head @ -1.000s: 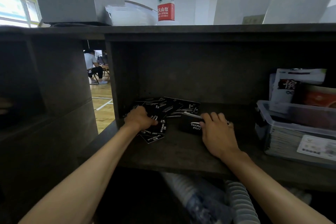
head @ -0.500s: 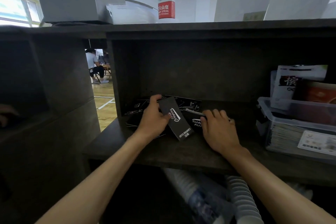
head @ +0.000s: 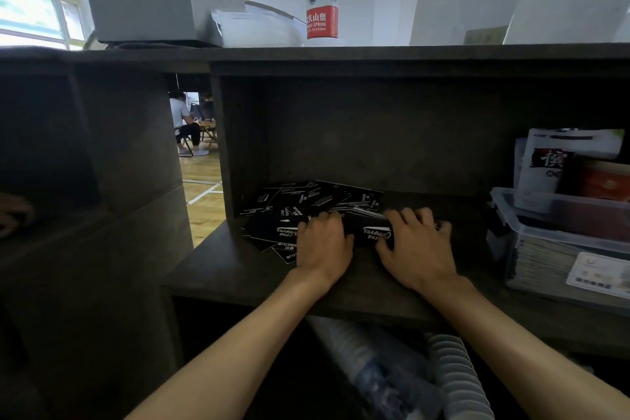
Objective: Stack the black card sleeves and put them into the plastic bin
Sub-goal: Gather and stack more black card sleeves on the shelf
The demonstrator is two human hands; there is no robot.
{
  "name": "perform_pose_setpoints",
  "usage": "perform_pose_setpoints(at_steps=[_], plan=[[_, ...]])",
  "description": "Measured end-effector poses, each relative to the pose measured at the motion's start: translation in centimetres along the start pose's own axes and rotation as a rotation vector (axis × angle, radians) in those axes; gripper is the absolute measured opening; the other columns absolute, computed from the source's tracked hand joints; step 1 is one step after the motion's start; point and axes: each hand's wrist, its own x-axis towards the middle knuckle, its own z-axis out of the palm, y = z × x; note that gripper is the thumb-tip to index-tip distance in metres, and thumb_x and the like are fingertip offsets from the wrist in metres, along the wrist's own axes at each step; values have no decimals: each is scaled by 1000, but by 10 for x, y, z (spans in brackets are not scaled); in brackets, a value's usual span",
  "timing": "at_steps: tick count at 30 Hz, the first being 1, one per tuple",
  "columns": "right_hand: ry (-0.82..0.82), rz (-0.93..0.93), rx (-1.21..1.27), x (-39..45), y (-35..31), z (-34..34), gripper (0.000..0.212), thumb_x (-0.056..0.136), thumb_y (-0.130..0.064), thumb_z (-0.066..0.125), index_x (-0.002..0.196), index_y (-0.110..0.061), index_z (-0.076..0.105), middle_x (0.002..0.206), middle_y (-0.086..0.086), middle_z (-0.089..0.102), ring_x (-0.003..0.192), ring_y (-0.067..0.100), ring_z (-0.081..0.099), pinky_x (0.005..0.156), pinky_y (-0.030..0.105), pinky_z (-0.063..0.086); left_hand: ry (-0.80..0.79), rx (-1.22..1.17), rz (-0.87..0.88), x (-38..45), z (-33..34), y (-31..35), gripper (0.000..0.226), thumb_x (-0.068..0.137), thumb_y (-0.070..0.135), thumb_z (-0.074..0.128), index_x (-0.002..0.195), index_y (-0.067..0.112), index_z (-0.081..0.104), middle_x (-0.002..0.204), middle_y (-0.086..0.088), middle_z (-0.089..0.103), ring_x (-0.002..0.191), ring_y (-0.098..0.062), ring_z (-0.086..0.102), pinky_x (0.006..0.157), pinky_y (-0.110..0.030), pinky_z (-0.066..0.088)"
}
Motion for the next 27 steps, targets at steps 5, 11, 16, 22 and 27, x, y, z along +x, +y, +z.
perform_pose_setpoints(at_steps=[5, 11, 16, 22, 27], plan=[[0, 24, -10, -1, -3, 2, 53, 90, -55, 43, 136, -28, 43, 131, -2, 51, 127, 23, 38, 99, 55, 37, -61, -140, 113, 3, -8, -19, 18, 96, 26, 54, 108, 21, 66, 112, -4, 63, 106, -23, 58, 95, -38, 43], [14, 33, 45, -2, -2, 4, 51, 93, -55, 41, 135, -26, 43, 128, 0, 49, 119, 23, 41, 90, 48, 44, -211, -19, -112, 21, -47, -90, 42, 91, 30, 64, 132, 26, 56, 137, -5, 53, 126, -24, 50, 107, -44, 40], [13, 44, 51, -1, -1, 5, 53, 95, -59, 38, 137, -27, 42, 131, 2, 49, 122, 23, 40, 92, 49, 44, -475, 87, -152, 25, -58, -119, 57, 84, 51, 69, 133, 26, 53, 138, -11, 45, 129, -29, 44, 108, -39, 38], [21, 38, 44, -3, -1, 4, 52, 95, -58, 38, 136, -27, 43, 131, 2, 49, 121, 23, 41, 92, 48, 44, -530, 26, -129, 36, -60, -120, 69, 78, 48, 77, 136, 20, 51, 139, -9, 49, 129, -25, 46, 108, -38, 39], [16, 41, 52, -3, -2, 4, 51, 95, -58, 39, 135, -27, 44, 130, 2, 50, 121, 23, 41, 92, 48, 45, -493, 5, -135, 38, -64, -125, 60, 67, 54, 83, 113, 25, 58, 126, -7, 53, 120, -24, 51, 102, -37, 44]])
